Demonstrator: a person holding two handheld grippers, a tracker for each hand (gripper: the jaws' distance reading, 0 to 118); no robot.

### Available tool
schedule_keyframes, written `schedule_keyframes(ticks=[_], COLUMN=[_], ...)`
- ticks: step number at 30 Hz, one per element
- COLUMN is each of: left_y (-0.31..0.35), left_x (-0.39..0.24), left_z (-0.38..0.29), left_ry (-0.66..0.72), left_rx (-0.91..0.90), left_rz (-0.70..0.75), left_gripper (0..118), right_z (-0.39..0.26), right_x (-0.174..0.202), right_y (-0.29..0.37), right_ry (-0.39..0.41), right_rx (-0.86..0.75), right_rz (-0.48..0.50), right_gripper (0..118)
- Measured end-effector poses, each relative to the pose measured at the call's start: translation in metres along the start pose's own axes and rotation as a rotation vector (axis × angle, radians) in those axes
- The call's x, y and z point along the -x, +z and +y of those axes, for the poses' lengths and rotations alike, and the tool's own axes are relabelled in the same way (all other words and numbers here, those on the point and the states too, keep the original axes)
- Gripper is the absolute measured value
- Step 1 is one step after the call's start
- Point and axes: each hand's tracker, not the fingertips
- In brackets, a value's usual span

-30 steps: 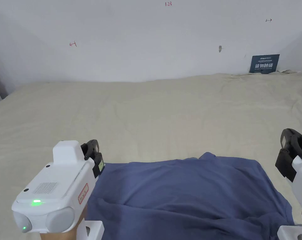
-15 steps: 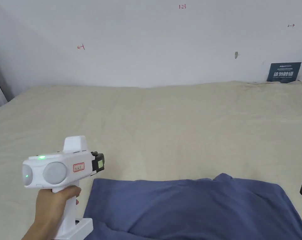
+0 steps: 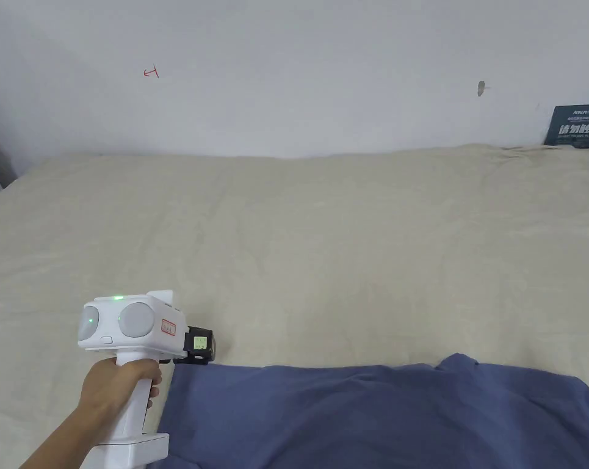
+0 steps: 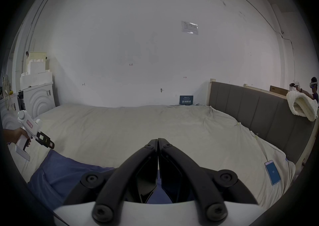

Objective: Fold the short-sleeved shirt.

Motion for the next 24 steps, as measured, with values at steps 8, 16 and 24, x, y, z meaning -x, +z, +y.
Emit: schedule_keyframes(ticks=[8,16,24], left_y=[-0.023,-0.026,0.003], left_x=[0.002,-0.010,-0.016], left_z=[0.000,-0.009,-0.017], left_ry=[-0.012,-0.070,-0.104], left_rx=[0.061,0.107,0.029], left_rz=[0.034,0.049,0.009], left_gripper=[85,16,1], right_z=[-0.003,-0.003,-0.006], right_x=[-0.006,-0.006,-0.031], right_y=[-0.015,-0.016,-0.049], right_ry=[0.018,0.009,-0.045], right_rx=[0.026,0.050,0.211], right_rz=[-0.020,-0.019,0.038], right_gripper=[0,0,0])
